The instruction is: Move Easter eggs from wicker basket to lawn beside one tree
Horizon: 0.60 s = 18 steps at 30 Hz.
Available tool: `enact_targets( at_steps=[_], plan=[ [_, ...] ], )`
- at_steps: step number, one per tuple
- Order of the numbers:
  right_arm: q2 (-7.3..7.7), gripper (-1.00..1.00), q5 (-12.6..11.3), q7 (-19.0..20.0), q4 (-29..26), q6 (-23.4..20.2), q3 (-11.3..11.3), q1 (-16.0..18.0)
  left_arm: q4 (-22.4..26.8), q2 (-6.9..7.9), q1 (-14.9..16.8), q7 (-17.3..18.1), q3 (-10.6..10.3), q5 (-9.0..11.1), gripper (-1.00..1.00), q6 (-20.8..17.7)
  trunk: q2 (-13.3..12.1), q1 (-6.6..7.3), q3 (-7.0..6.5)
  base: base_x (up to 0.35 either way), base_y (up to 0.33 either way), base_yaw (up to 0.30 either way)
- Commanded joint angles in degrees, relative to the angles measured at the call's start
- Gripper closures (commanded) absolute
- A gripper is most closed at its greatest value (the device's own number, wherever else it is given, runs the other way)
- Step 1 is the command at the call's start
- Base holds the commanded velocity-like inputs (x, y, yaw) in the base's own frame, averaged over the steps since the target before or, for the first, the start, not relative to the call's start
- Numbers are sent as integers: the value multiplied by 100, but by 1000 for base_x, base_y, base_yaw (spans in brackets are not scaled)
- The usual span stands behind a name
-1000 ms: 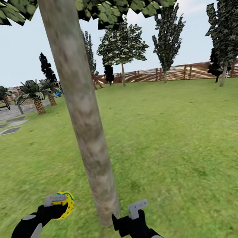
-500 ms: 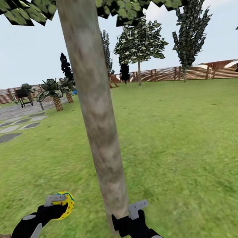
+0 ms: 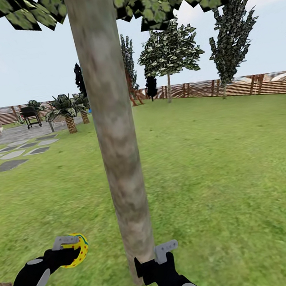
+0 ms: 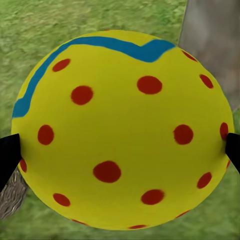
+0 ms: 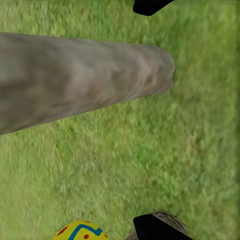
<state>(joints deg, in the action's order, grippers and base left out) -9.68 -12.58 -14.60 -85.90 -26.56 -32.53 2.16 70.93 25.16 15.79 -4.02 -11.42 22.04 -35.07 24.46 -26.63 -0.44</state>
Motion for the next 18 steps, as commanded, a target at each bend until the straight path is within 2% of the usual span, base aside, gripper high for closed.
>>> enact_targets(
  at_steps=[1,2,8,18],
  plan=[
    [1,-100,-60,-57,-6,-16,-11,4,1,6,3,-37,-12,55,100,-35,47,-25,21,0,0,0],
    [1,-100,-60,-58,-6,-16,-13,4,-37,6,3,-37,-11,55,100,-70,87,-47,39,0,0,0],
    [1,-100,-60,-58,-6,-16,-8,4,-1031,6,5,-4,-14,66,100,-144,327,-179,147,0,0,0],
    [7,-100,-60,-61,-6,-16,-1,4,-1509,-3,44,31,-35,58,100,-131,729,-398,326,0,0,0]
  ],
)
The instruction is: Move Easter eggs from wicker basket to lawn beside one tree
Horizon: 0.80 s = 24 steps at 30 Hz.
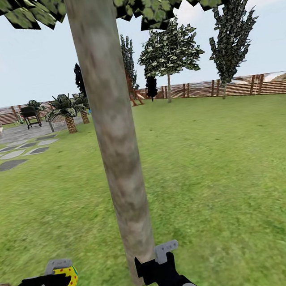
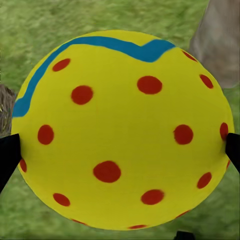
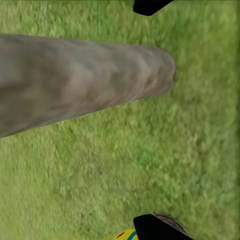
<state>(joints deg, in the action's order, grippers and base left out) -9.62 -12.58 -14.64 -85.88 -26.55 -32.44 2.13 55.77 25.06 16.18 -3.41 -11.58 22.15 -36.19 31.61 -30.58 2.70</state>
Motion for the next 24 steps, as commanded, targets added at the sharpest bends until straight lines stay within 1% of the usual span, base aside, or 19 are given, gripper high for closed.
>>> enact_targets(
  at_steps=[1,4,8,12,16,24],
  plan=[
    [-1,-100,-60,-57,-7,-17,-13,7,-1,4,7,-30,-34,45,100,-5,53,-26,31,0,0,0],
    [-4,-100,-60,-57,-7,-17,-17,7,-17,0,8,25,-76,44,100,43,174,-91,83,0,0,-7],
    [-4,-100,-60,-57,-7,-17,-23,7,-143,-3,13,233,-94,38,100,117,334,-179,135,0,0,-128],
    [-6,-100,-60,-57,-7,-19,-23,7,-284,-10,33,288,-98,43,100,208,495,-267,198,0,0,-67],
    [-5,-100,-60,-57,-7,-18,-18,7,-296,-9,34,291,-99,48,100,219,655,-355,269,0,0,-5],
    [-4,-100,-60,-57,-7,-17,-16,7,-238,-10,31,243,-60,68,100,209,655,-355,269,0,0,0]
  ],
)
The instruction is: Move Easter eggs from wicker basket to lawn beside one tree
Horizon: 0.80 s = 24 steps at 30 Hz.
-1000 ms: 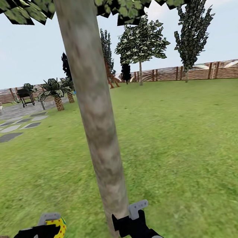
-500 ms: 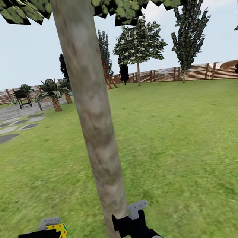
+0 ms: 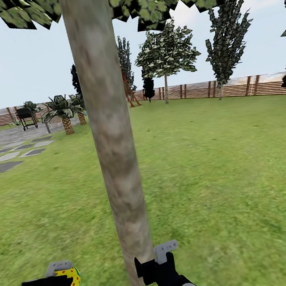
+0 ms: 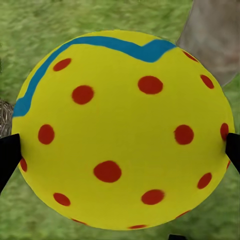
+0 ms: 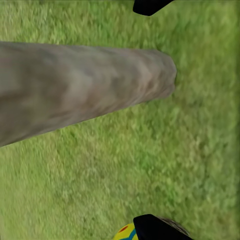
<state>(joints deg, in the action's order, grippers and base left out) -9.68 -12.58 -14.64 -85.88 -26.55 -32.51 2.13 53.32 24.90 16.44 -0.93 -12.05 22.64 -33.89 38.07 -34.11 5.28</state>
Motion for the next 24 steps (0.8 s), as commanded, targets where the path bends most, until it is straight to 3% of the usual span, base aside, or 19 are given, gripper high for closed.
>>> enact_targets(
  at_steps=[1,11,20,24],
  plan=[
    [1,-100,-60,-57,-7,-17,-10,7,23,6,2,-16,10,21,100,-19,9,-2,11,0,0,0],
    [1,-100,-60,-57,-7,-17,-10,7,52,11,8,13,34,30,100,-21,90,-46,47,0,0,0],
    [0,-100,-60,-57,-7,-18,-10,7,51,12,7,23,36,30,100,-13,451,-244,208,-11,0,0],
    [1,-100,-60,-57,-7,-17,-10,7,47,10,2,17,36,30,100,-12,611,-332,280,-243,0,-2]
  ],
)
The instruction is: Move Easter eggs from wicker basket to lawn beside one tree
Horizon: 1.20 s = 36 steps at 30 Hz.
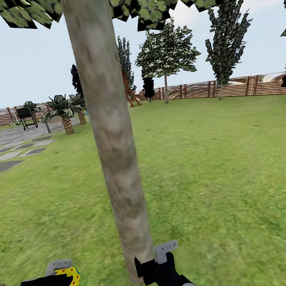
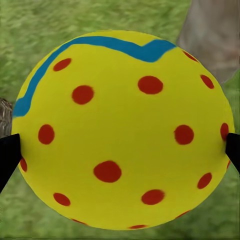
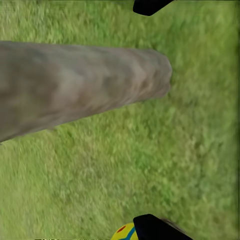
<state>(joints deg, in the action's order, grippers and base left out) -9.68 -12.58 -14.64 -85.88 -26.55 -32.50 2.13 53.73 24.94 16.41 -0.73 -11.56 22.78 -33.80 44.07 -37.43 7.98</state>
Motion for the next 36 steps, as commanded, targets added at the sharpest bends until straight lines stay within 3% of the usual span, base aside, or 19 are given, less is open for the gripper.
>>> enact_targets(
  at_steps=[1,36],
  plan=[
    [1,-100,-61,-57,-7,-17,-12,6,6,6,4,-9,-15,16,100,-21,50,-21,27,-309,0,-51],
    [1,-100,-70,-57,-7,-17,-10,6,-32,-22,2,-62,-75,-1,100,65,1454,-790,435,-71,0,-215]
  ],
)
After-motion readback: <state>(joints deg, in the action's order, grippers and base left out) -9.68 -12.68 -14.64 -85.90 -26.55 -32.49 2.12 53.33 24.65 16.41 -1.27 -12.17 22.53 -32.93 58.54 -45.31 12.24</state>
